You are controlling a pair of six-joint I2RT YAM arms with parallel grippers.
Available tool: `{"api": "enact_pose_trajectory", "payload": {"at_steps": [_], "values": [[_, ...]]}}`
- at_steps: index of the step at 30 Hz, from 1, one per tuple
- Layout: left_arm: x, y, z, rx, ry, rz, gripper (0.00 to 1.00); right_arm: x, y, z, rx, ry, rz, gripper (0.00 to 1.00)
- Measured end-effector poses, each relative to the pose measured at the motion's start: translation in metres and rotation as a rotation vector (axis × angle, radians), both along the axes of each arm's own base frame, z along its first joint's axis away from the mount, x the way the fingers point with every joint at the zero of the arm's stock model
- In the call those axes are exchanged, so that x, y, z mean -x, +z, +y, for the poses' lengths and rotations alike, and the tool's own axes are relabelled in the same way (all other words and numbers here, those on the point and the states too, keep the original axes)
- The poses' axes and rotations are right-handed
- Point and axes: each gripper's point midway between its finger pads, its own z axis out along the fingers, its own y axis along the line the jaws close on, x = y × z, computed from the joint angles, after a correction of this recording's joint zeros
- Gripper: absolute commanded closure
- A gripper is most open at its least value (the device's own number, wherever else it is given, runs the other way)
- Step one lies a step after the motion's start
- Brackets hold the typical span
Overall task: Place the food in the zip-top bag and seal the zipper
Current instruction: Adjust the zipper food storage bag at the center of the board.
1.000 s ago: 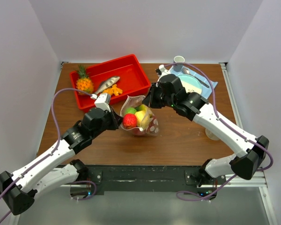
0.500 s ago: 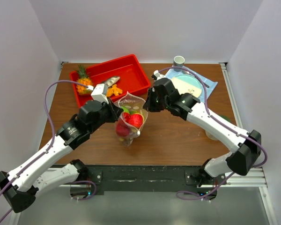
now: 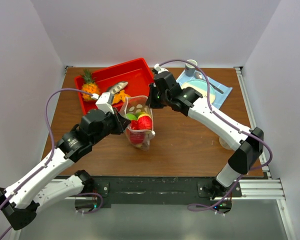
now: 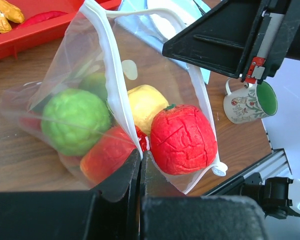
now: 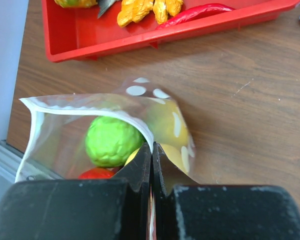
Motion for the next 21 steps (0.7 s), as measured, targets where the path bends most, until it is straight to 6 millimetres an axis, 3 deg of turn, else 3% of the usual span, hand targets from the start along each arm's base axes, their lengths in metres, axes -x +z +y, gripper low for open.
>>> {"api": "enact_pose_trajectory", "payload": {"at_steps": [11,21], "values": [[0.010,-0.006,0.004,0.043,0.001,0.010,1.00,0.007,-0.007,-0.004,0.023,0.045,-0.004,0.63],[0.009,-0.007,0.007,0.061,0.026,0.012,1.00,0.032,0.025,-0.002,-0.006,0.136,-0.077,0.38]]}}
